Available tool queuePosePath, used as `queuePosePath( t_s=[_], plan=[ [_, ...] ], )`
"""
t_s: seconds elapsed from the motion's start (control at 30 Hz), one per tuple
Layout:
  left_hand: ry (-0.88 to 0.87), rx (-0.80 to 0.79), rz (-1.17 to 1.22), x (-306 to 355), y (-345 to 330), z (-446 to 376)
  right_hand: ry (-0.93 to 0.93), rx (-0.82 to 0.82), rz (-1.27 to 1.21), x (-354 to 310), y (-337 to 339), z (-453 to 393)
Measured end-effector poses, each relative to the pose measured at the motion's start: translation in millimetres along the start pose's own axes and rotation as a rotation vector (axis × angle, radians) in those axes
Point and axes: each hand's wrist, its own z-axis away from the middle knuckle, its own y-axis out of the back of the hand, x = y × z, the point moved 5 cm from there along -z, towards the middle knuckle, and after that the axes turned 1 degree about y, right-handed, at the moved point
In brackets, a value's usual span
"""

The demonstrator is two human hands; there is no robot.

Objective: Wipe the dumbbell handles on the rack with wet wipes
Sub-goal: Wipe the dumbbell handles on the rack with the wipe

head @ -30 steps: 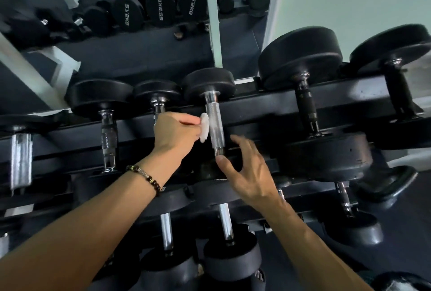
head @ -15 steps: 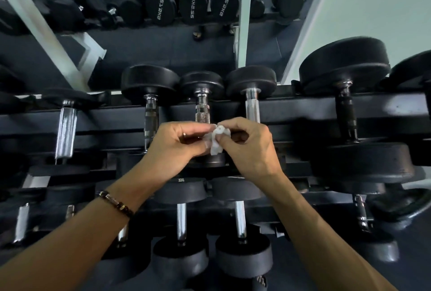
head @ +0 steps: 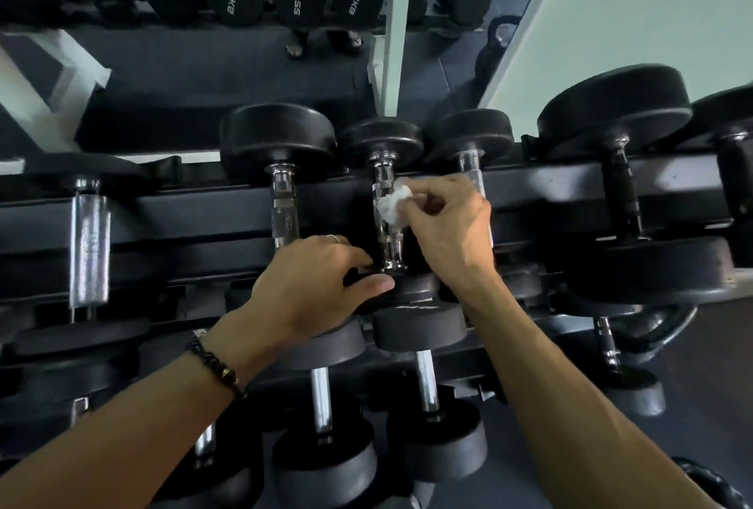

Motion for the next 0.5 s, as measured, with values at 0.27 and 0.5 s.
queuePosePath(
  t_s=[0.27,0.5],
  plan=[
    [-0.047,0.027,-0.067,-0.5,-7.8,-0.8,0.049,-0.169,0.186,0.4,-5.7,1.1],
    [-0.039,0.042,-0.153,2.7,-5.5,0.7,0.098,0.07,0.172,-9.0,-21.4,-41.7]
  ],
)
